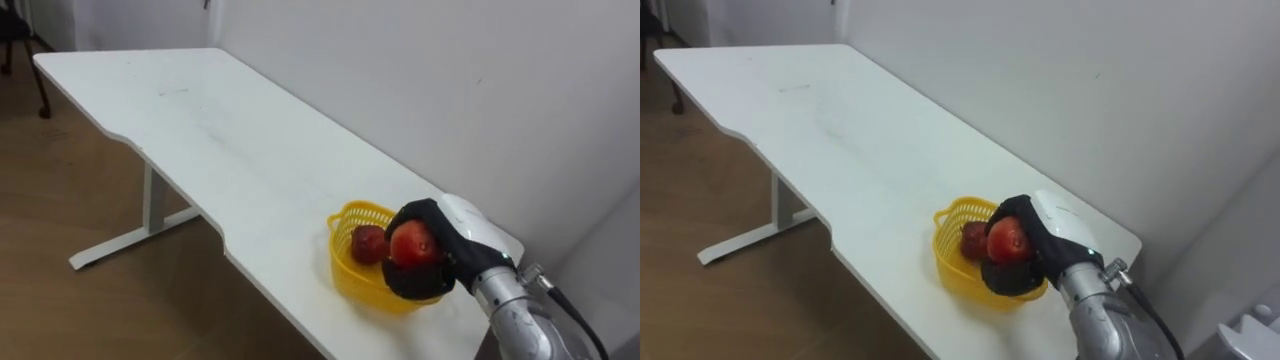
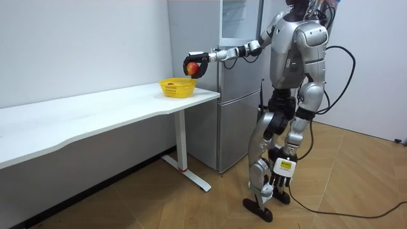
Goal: Retrieve from the upper fridge
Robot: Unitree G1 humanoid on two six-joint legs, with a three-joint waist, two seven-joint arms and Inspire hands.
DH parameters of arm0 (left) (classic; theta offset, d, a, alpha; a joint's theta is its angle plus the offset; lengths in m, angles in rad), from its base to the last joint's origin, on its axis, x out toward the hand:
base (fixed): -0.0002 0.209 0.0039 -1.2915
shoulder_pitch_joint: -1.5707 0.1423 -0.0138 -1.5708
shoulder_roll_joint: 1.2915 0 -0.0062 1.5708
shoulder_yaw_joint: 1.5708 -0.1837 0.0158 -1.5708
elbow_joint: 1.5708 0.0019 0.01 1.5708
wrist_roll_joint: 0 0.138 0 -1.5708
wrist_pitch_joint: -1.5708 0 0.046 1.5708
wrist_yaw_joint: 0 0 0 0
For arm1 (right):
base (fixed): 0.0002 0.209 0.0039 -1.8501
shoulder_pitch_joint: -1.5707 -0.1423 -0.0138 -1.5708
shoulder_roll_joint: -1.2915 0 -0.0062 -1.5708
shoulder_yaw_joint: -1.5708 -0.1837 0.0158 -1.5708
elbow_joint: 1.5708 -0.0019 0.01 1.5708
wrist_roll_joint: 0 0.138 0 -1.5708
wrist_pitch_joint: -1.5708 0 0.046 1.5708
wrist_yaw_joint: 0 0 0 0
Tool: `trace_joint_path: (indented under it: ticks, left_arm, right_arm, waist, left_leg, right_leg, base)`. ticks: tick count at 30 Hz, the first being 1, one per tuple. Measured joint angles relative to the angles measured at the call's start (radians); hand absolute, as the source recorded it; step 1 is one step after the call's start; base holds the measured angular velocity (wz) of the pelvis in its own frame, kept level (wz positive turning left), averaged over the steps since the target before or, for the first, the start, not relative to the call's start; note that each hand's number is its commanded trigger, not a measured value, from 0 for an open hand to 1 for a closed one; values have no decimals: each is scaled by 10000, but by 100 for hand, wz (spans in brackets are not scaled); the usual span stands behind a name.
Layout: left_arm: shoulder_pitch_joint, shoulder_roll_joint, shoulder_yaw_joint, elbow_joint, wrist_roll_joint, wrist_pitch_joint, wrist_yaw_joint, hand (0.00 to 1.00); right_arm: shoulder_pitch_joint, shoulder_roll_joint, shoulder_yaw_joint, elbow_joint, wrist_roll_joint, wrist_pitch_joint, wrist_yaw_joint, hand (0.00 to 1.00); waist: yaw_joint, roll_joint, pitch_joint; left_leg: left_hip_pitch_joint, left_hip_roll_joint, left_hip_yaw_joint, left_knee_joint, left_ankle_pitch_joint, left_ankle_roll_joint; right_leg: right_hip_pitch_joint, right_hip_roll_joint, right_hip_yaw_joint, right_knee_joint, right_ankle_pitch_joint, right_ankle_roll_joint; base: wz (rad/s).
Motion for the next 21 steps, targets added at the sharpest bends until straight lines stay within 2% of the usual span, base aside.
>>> trace_joint_path:
  ticks: [4,6,8,10,16,19,21]
  left_arm:
    - [108,-40,123,2,4,72,115,0]
    - [195,-53,210,5,0,220,121,0]
    - [227,-54,260,34,2,294,129,0]
    - [249,-58,279,57,3,375,148,0]
    - [273,-125,375,23,0,451,181,0]
    - [285,-137,372,16,2,493,192,0]
    - [291,-116,310,0,-7,537,222,0]
  right_arm:
    - [-77,-97,-73,351,426,88,-229,100]
    - [-77,-242,-114,354,867,111,-314,100]
    - [-79,-339,-125,359,1112,129,-482,95]
    - [-81,-354,-126,379,1310,229,-671,97]
    - [-82,-354,-128,521,1323,308,-825,100]
    - [-81,-354,-126,544,1356,314,-863,100]
    - [-94,-351,-100,628,1390,313,-900,100]
  waist:
    - [-11,-10,-8]
    - [-39,-6,-6]
    - [-33,-1,-2]
    - [-33,59,45]
    - [-29,74,52]
    - [-17,48,30]
    - [2,71,48]
  left_leg:
    - [7,7,-3,-5,4,-4]
    - [10,4,-3,6,4,-5]
    - [28,2,-2,9,4,-4]
    - [107,1,-2,5,3,-3]
    - [153,3,-1,1,2,-5]
    - [157,1,4,-3,5,-10]
    - [168,0,2,1,12,-15]
  right_leg:
    - [3,0,2,-5,0,0]
    - [21,0,2,-6,0,0]
    - [41,0,10,-11,0,0]
    - [114,-2,18,-15,-1,0]
    - [144,-1,54,-8,-1,0]
    - [141,-1,95,-6,0,0]
    - [157,3,131,-5,0,-1]
  base:
    - [0]
    - [0]
    - [0]
    - [0]
    - [0]
    - [0]
    - [0]
